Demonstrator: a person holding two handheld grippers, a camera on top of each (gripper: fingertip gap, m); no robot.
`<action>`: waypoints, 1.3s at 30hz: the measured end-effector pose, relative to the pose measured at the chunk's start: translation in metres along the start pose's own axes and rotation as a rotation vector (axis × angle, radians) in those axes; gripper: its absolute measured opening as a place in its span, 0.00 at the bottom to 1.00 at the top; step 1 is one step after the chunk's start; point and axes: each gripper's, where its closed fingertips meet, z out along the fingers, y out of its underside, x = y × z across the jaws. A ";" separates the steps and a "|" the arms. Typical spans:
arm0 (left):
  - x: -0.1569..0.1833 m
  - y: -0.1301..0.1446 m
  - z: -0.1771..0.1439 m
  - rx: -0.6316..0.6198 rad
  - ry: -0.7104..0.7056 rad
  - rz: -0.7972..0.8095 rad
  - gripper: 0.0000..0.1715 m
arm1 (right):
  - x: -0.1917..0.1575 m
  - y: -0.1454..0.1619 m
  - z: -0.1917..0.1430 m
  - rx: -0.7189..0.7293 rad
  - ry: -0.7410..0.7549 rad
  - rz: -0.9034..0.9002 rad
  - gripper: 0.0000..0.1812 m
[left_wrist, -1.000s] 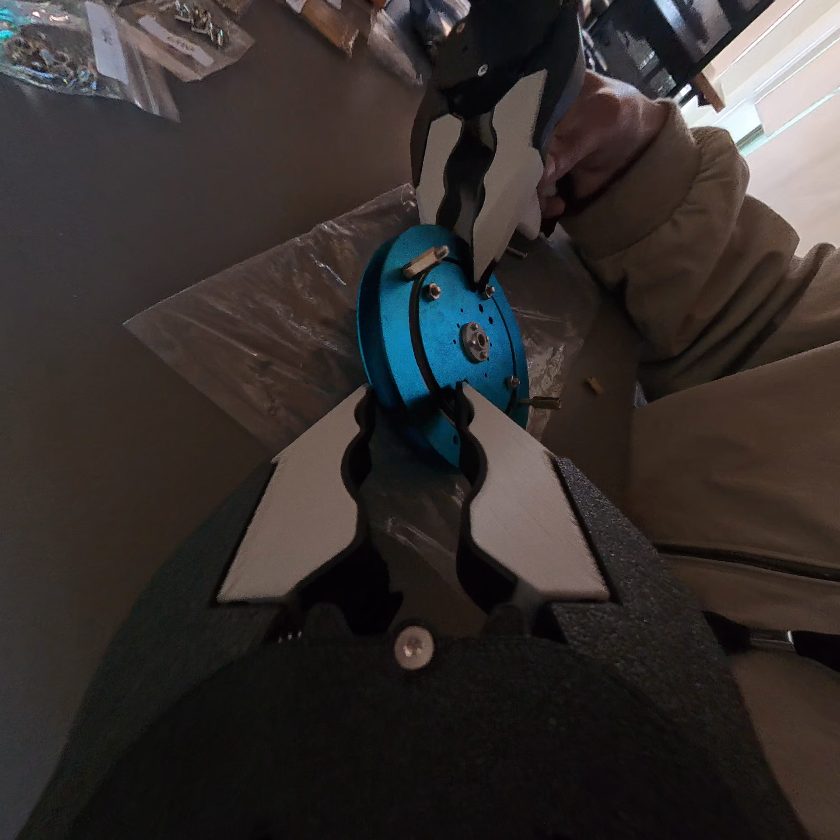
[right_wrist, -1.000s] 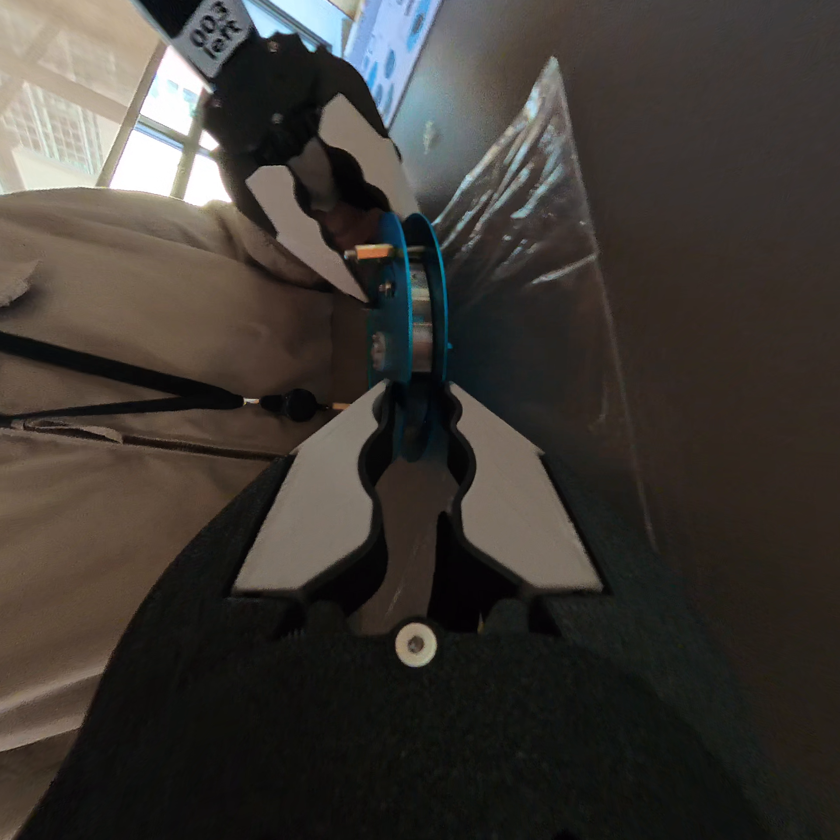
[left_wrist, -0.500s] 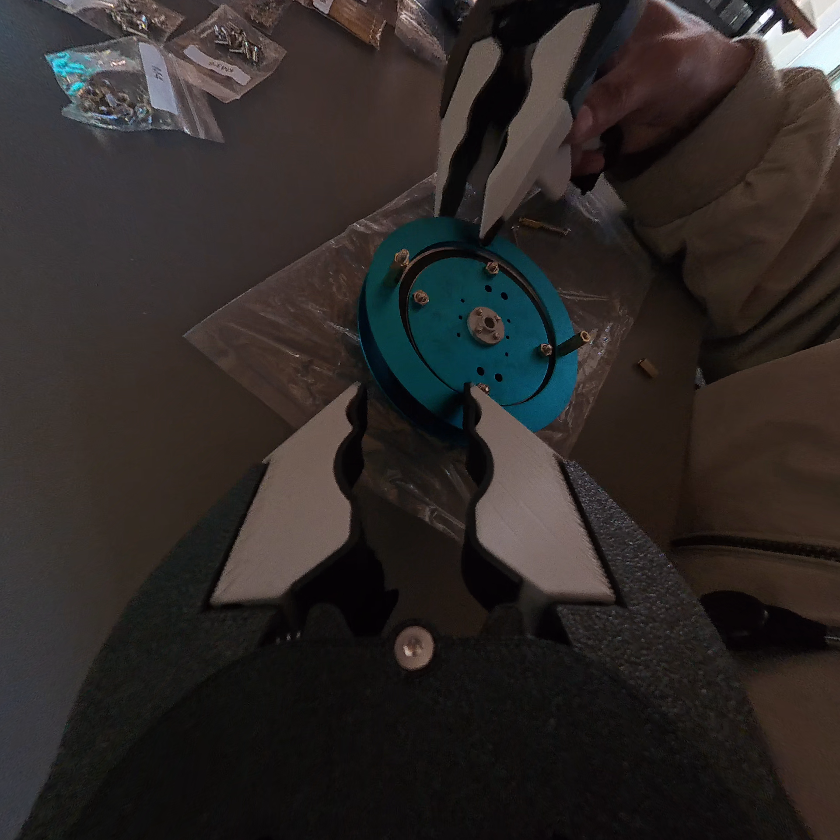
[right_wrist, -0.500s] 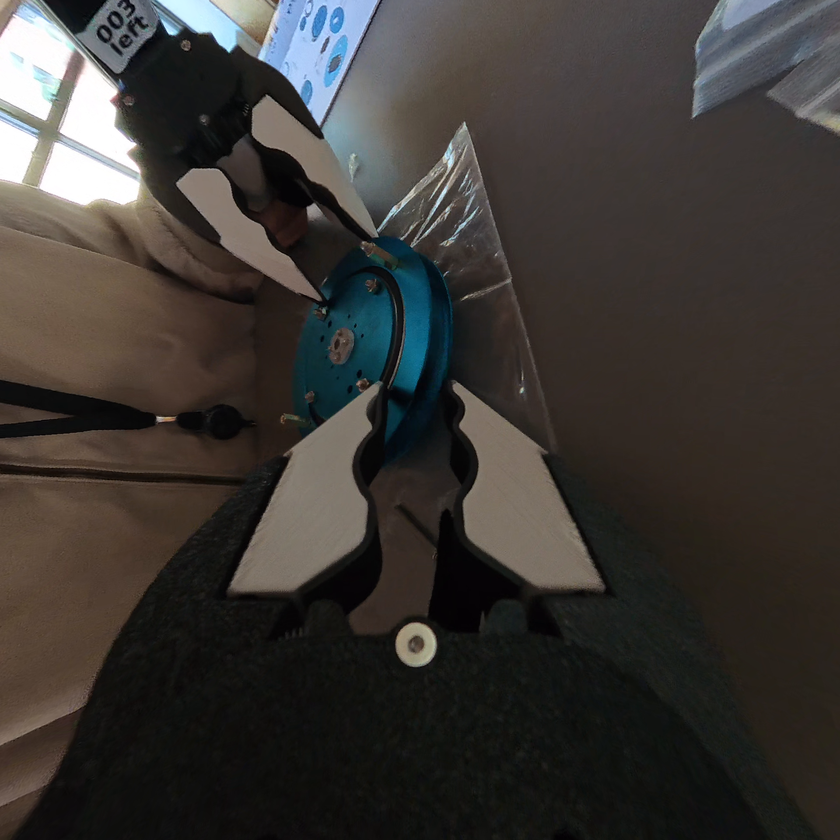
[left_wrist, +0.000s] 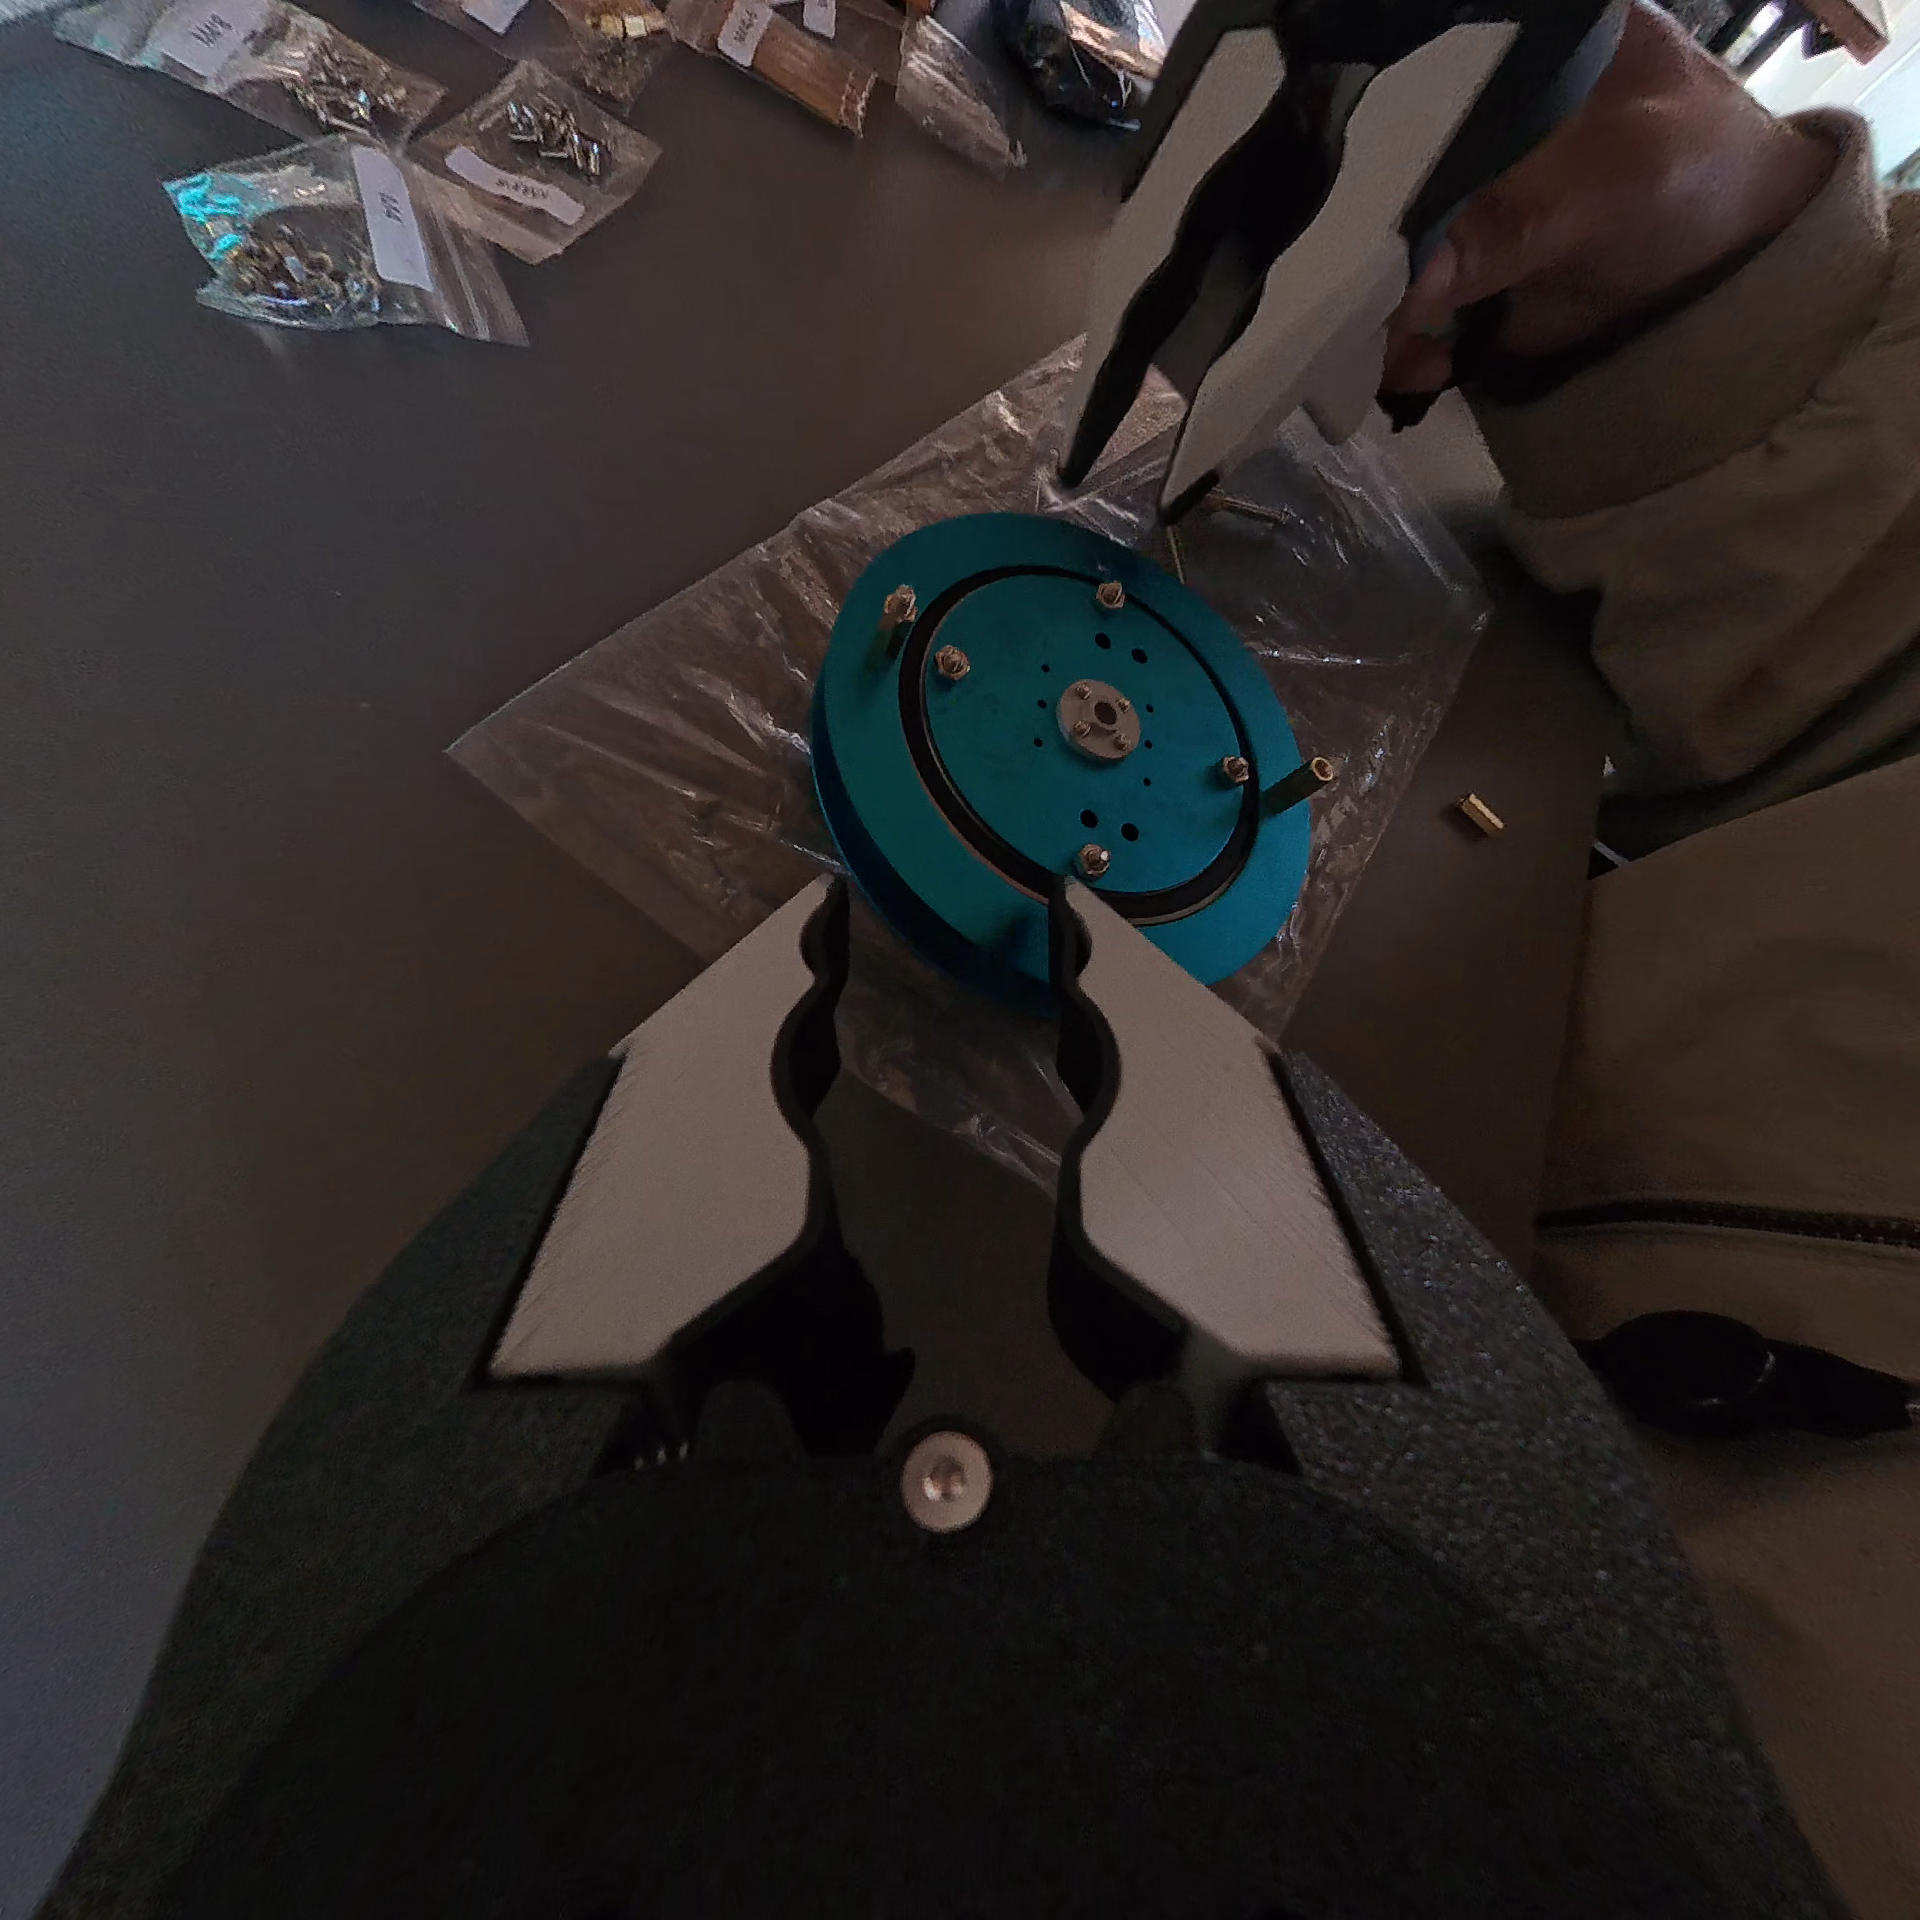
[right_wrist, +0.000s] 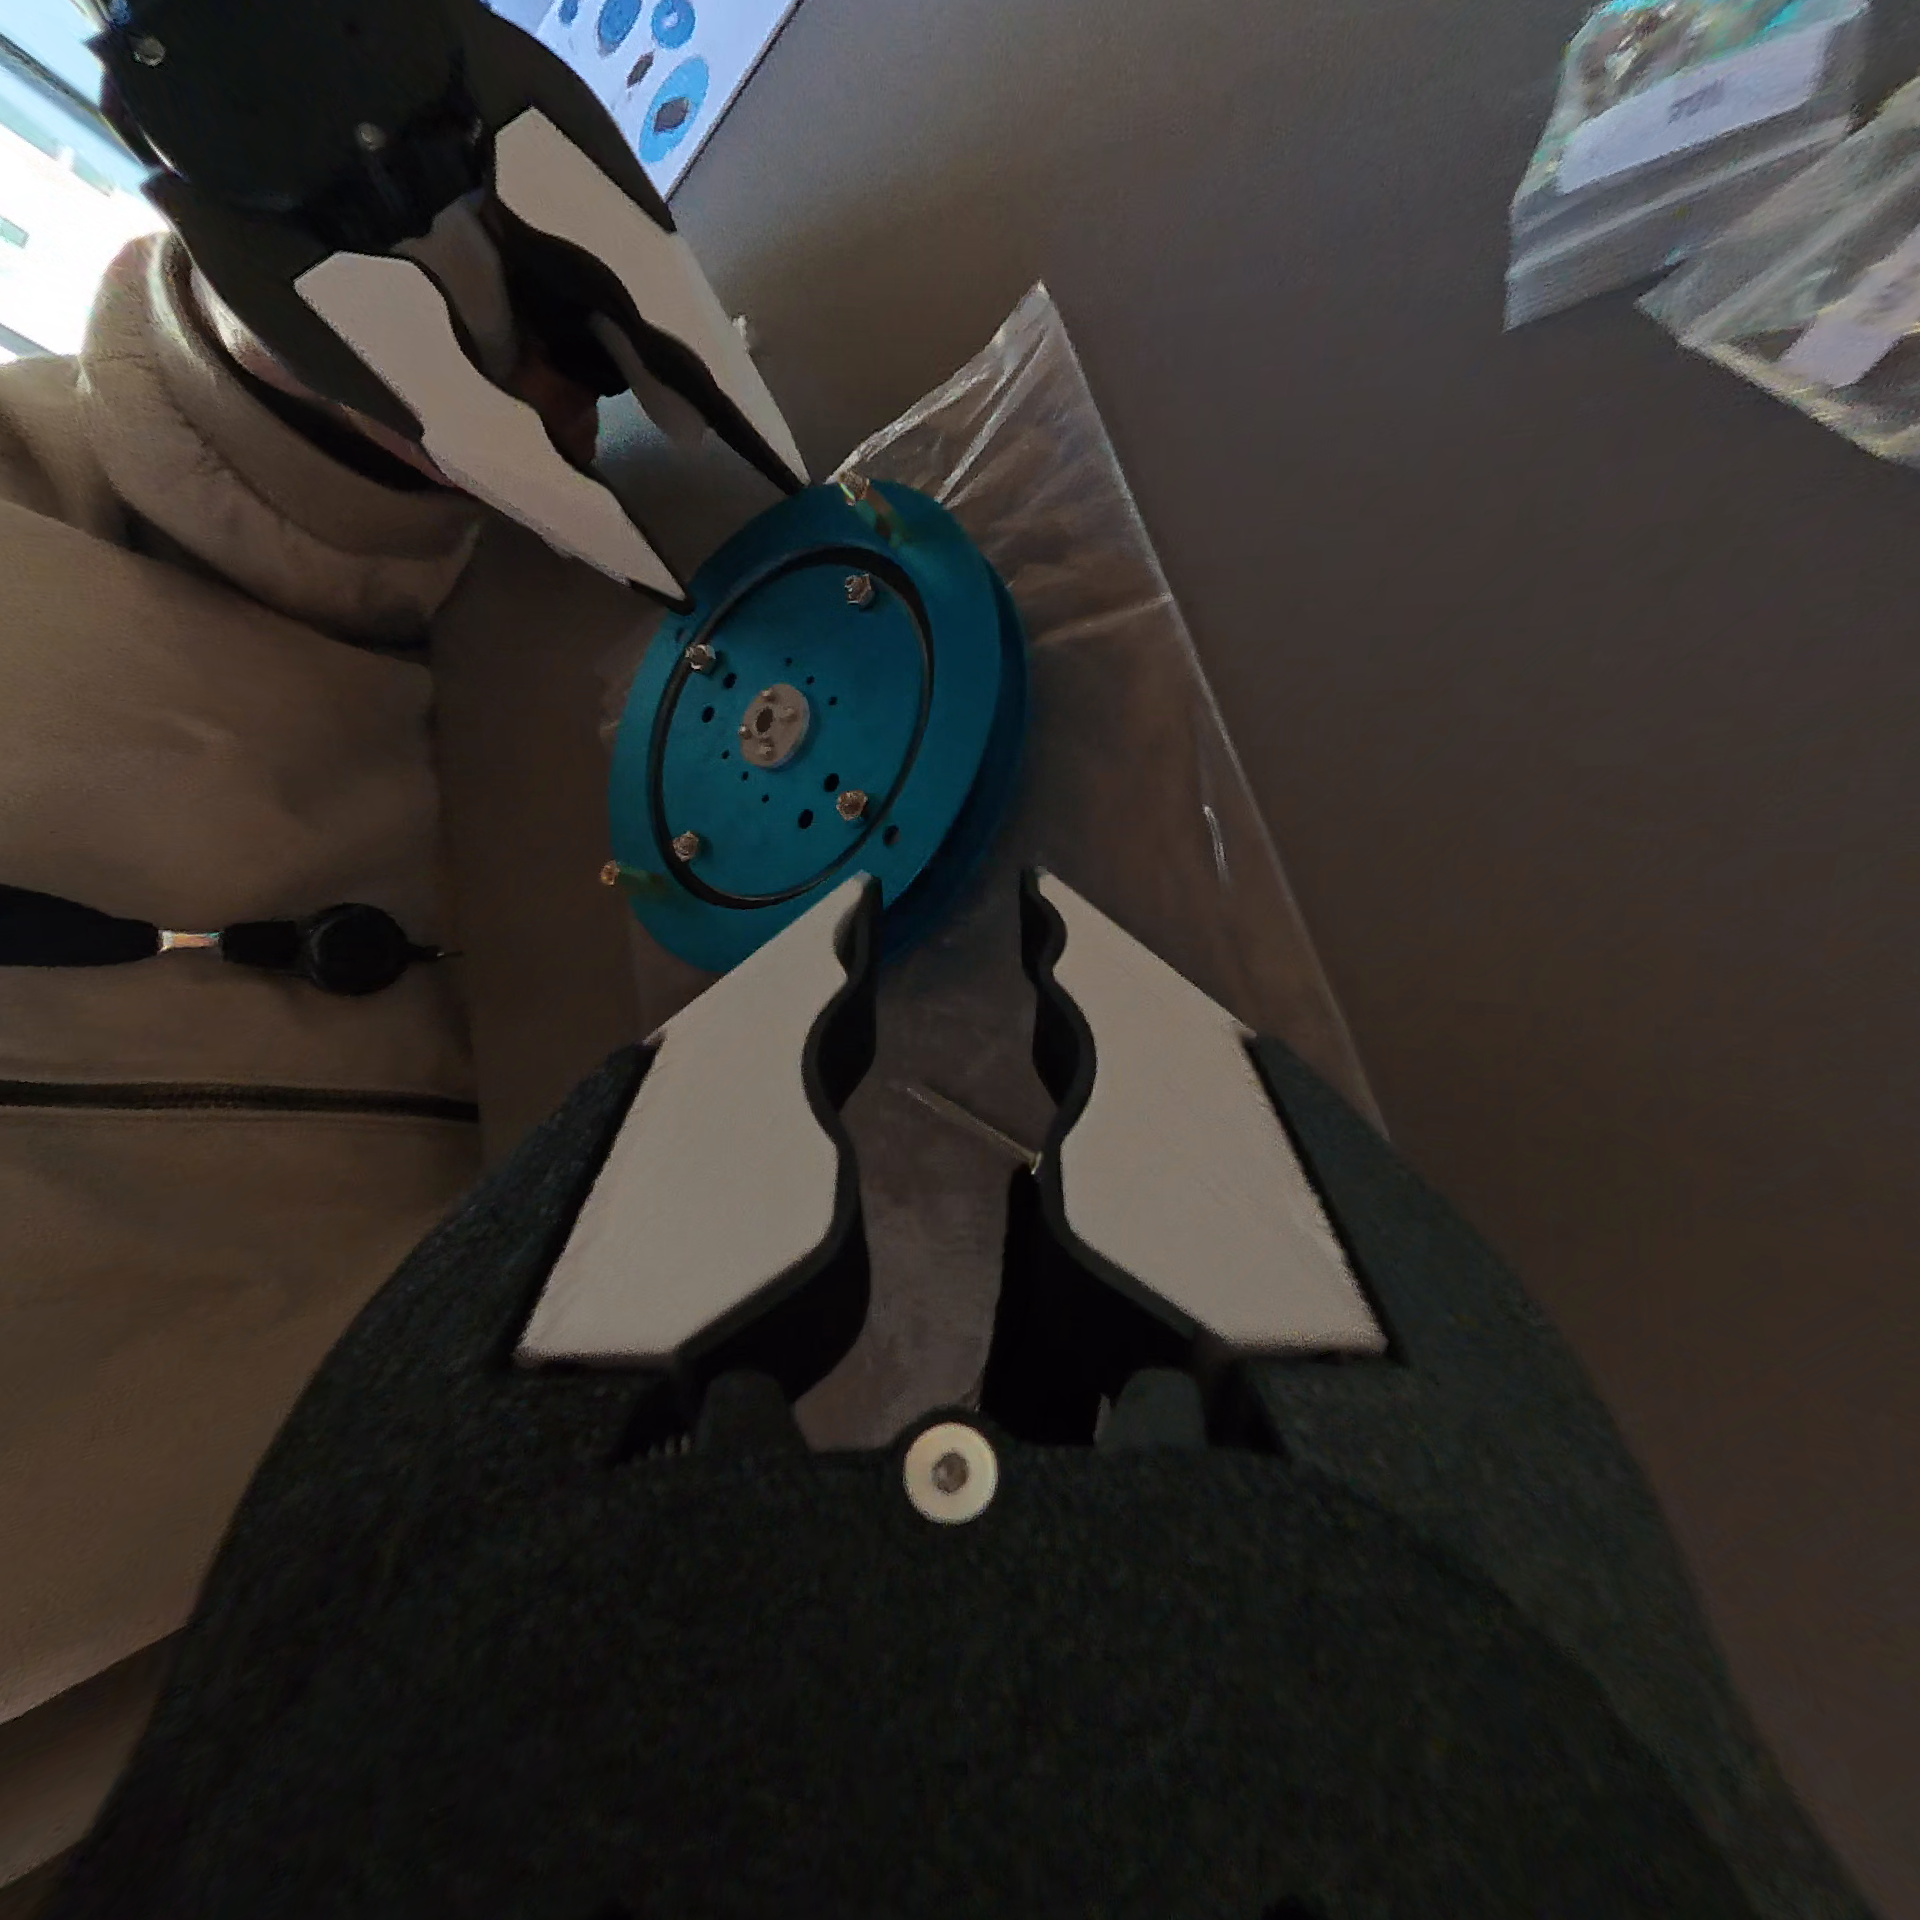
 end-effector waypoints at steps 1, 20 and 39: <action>0.000 0.000 0.000 0.000 -0.003 0.001 0.22 | -0.001 -0.001 -0.004 0.016 0.016 -0.001 0.14; 0.018 -0.006 -0.069 0.266 -0.208 0.196 0.21 | -0.131 0.018 -0.080 0.730 0.251 -0.166 0.07; 0.201 0.183 -0.127 0.642 -0.303 0.251 0.22 | -0.250 0.174 -0.012 0.828 0.511 -0.340 0.15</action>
